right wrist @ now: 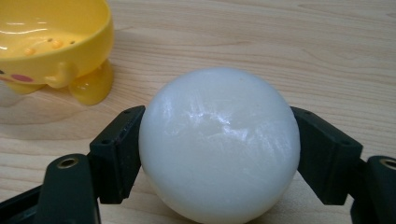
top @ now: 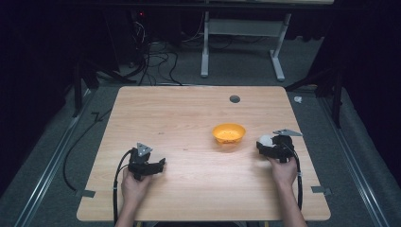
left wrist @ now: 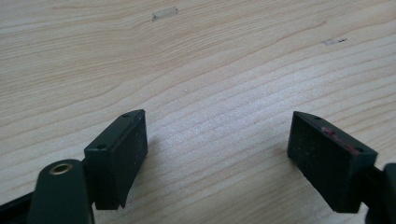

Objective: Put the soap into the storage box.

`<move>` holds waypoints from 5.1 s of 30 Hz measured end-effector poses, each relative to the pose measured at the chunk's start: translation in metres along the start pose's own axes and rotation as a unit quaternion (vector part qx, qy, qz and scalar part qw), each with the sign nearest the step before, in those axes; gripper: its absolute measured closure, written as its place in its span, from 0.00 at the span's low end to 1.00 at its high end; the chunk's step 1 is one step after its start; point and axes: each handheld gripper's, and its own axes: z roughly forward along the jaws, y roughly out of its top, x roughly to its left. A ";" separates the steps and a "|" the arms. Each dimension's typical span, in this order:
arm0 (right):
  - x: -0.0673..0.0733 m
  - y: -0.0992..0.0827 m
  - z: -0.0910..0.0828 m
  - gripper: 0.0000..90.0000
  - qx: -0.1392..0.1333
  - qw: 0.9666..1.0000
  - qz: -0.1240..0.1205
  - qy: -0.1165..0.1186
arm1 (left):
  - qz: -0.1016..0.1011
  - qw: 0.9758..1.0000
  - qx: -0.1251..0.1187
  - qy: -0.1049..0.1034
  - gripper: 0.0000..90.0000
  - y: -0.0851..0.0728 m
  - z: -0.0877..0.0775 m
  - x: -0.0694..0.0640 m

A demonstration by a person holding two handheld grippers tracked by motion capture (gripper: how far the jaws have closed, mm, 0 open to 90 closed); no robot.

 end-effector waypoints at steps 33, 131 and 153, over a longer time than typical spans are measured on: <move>0.033 0.036 -0.023 0.28 -0.028 0.997 -0.032 0.069 | 0.000 1.000 0.000 -0.001 0.23 0.000 0.000 0.000; 0.096 0.073 0.055 0.27 0.053 0.990 -0.090 0.099 | 0.000 1.000 0.000 -0.001 0.23 0.000 0.000 0.000; 0.092 0.078 0.041 0.28 0.026 0.991 -0.083 0.099 | 0.000 1.000 0.000 -0.001 0.23 0.000 0.000 0.000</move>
